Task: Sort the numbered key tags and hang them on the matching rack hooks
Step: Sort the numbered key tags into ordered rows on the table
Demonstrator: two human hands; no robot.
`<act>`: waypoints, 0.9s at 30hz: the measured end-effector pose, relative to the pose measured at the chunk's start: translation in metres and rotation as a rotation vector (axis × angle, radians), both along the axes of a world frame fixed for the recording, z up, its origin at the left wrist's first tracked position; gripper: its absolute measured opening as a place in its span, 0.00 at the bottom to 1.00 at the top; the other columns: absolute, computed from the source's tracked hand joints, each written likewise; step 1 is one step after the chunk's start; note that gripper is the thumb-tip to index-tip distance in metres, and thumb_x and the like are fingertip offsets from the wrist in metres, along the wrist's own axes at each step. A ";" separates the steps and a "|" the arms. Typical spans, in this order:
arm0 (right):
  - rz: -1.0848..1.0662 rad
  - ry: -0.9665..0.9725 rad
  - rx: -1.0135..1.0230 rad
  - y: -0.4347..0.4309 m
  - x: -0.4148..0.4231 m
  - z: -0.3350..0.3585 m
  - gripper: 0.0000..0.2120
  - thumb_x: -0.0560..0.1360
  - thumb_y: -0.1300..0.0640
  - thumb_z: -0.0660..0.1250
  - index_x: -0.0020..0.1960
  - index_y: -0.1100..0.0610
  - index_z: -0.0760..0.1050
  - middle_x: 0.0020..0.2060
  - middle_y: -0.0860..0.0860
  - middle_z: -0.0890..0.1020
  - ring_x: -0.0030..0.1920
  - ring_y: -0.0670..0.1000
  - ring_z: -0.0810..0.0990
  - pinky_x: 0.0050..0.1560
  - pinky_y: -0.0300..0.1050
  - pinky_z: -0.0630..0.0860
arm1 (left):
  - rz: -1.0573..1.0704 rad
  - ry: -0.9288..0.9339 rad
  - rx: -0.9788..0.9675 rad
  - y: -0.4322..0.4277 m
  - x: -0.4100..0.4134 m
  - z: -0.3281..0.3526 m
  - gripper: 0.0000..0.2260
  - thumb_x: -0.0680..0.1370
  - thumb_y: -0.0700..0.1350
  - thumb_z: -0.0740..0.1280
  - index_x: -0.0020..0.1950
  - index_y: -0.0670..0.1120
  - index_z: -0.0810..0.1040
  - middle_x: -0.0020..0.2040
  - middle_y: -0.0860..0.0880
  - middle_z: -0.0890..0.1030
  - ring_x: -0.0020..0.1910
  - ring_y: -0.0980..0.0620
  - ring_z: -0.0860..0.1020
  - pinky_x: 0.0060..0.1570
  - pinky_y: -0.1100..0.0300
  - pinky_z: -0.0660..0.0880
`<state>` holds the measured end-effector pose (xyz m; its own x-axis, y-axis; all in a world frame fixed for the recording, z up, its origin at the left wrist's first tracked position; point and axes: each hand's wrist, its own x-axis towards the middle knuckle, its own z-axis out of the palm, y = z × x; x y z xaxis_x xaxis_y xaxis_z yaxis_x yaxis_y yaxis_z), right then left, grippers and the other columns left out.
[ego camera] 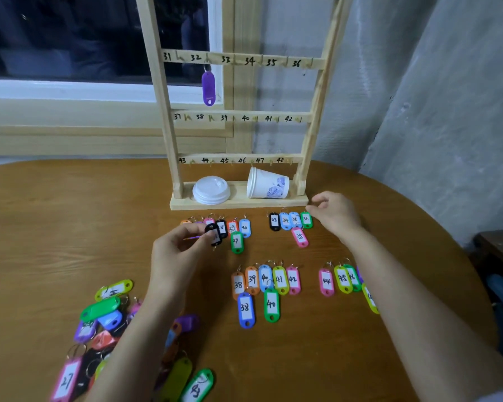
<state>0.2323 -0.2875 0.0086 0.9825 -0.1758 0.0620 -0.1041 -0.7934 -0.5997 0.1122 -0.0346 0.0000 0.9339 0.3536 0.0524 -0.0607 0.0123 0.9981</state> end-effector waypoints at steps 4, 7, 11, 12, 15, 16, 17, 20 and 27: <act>0.159 -0.132 0.214 0.027 -0.044 0.013 0.09 0.76 0.55 0.66 0.56 0.53 0.78 0.47 0.45 0.80 0.48 0.44 0.78 0.42 0.36 0.72 | -0.043 0.025 -0.026 -0.001 -0.003 0.002 0.04 0.74 0.38 0.70 0.41 0.46 0.82 0.38 0.49 0.83 0.36 0.57 0.78 0.38 0.65 0.76; 0.316 -0.118 0.389 0.057 -0.087 0.015 0.07 0.76 0.56 0.66 0.54 0.52 0.80 0.46 0.43 0.81 0.47 0.40 0.78 0.44 0.33 0.73 | -0.085 0.025 -0.040 -0.003 -0.006 0.005 0.06 0.74 0.35 0.69 0.48 0.44 0.81 0.35 0.46 0.79 0.31 0.56 0.75 0.39 0.63 0.76; 0.404 -0.067 0.533 0.085 -0.123 0.006 0.07 0.76 0.57 0.67 0.53 0.52 0.80 0.44 0.45 0.82 0.45 0.40 0.79 0.45 0.30 0.74 | -0.107 -0.001 -0.060 -0.005 -0.015 0.009 0.09 0.75 0.32 0.67 0.51 0.44 0.79 0.33 0.47 0.75 0.28 0.57 0.75 0.35 0.65 0.76; 0.401 -0.060 0.570 0.089 -0.128 0.004 0.08 0.76 0.57 0.67 0.54 0.53 0.80 0.44 0.47 0.82 0.45 0.42 0.79 0.46 0.32 0.75 | -0.106 -0.007 -0.075 -0.005 -0.019 0.010 0.09 0.75 0.32 0.66 0.48 0.44 0.79 0.32 0.48 0.76 0.27 0.57 0.76 0.35 0.65 0.76; 0.377 -0.046 0.642 0.098 -0.139 -0.001 0.08 0.75 0.56 0.69 0.53 0.52 0.79 0.44 0.48 0.83 0.46 0.44 0.80 0.49 0.37 0.75 | -0.114 -0.007 -0.192 -0.005 -0.032 0.015 0.07 0.75 0.31 0.65 0.44 0.43 0.76 0.33 0.49 0.79 0.31 0.53 0.81 0.36 0.64 0.79; 0.376 -0.045 0.660 0.100 -0.143 -0.001 0.07 0.74 0.55 0.69 0.52 0.50 0.79 0.44 0.48 0.83 0.46 0.42 0.80 0.50 0.38 0.76 | -0.119 0.003 -0.233 -0.005 -0.036 0.016 0.06 0.75 0.31 0.65 0.44 0.42 0.75 0.34 0.48 0.81 0.34 0.52 0.83 0.37 0.63 0.79; 0.375 -0.049 0.682 0.101 -0.146 -0.002 0.06 0.74 0.55 0.69 0.50 0.48 0.78 0.43 0.47 0.83 0.46 0.41 0.80 0.50 0.39 0.76 | -0.124 0.017 -0.265 -0.005 -0.039 0.016 0.06 0.75 0.32 0.66 0.44 0.42 0.75 0.36 0.46 0.82 0.37 0.51 0.84 0.40 0.62 0.80; 0.345 -0.064 0.789 0.104 -0.155 -0.004 0.05 0.74 0.55 0.70 0.47 0.45 0.79 0.42 0.45 0.83 0.47 0.42 0.81 0.51 0.40 0.77 | -0.151 0.064 -0.286 -0.006 -0.048 0.015 0.05 0.74 0.33 0.68 0.42 0.43 0.76 0.39 0.44 0.83 0.41 0.49 0.83 0.46 0.59 0.79; 0.172 -0.128 1.113 0.098 -0.160 0.002 0.05 0.75 0.61 0.68 0.50 0.55 0.79 0.38 0.44 0.83 0.37 0.36 0.78 0.37 0.28 0.72 | -0.210 0.056 0.151 0.009 -0.063 0.010 0.05 0.72 0.35 0.71 0.42 0.44 0.80 0.39 0.46 0.84 0.37 0.58 0.80 0.41 0.66 0.75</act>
